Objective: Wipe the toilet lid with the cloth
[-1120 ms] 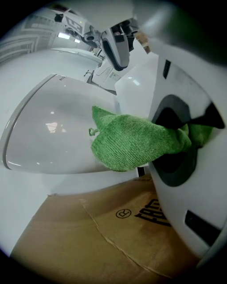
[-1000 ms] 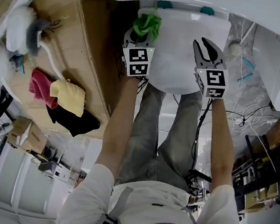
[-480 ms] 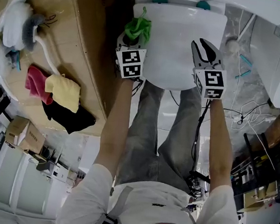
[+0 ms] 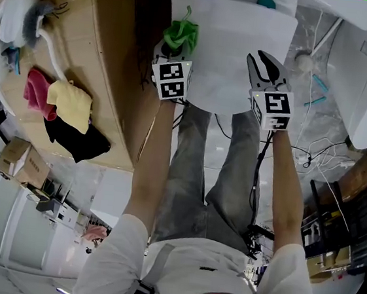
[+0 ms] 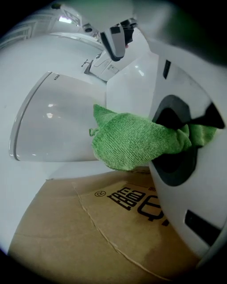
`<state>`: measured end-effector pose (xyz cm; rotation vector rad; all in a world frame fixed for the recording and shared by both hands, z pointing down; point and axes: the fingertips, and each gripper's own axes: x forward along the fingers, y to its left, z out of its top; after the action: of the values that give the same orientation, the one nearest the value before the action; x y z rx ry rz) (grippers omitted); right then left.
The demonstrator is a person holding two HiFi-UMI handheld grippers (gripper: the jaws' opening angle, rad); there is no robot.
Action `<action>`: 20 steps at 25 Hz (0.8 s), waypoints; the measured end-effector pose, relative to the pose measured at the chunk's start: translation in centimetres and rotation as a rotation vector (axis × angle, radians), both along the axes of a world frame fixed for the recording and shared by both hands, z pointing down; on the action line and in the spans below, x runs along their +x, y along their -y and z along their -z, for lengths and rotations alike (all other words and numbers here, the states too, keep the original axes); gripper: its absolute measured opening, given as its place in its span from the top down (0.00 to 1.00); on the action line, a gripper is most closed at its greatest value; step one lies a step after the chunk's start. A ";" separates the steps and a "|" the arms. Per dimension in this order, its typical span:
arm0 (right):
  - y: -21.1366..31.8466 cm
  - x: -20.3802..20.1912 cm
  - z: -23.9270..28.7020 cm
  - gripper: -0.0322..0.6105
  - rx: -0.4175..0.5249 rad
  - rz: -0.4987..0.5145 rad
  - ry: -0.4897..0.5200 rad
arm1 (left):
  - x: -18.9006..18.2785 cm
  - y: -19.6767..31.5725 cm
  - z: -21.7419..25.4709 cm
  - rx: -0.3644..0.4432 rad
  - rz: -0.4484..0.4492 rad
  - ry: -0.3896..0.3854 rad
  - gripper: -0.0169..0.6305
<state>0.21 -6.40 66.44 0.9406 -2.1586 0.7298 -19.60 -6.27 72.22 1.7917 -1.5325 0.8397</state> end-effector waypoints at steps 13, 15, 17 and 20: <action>-0.6 4.9 -0.7 0.77 -0.010 0.007 -0.002 | 4.2 -1.6 -0.1 -0.016 0.044 0.003 0.84; -0.8 5.8 -0.8 0.78 -0.012 -0.002 -0.003 | 5.1 -1.7 -0.1 -0.017 0.042 0.003 0.84; -1.0 6.7 -1.0 0.78 -0.016 -0.015 -0.003 | 6.0 -1.5 -0.2 -0.013 0.036 0.002 0.84; -1.5 8.2 -1.3 0.78 -0.022 -0.033 -0.001 | 7.4 -1.6 -0.2 -0.010 0.024 0.007 0.84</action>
<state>8.36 -4.89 67.75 0.9673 -2.1348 0.7678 -12.21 -4.71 72.40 1.7617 -1.5482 0.8416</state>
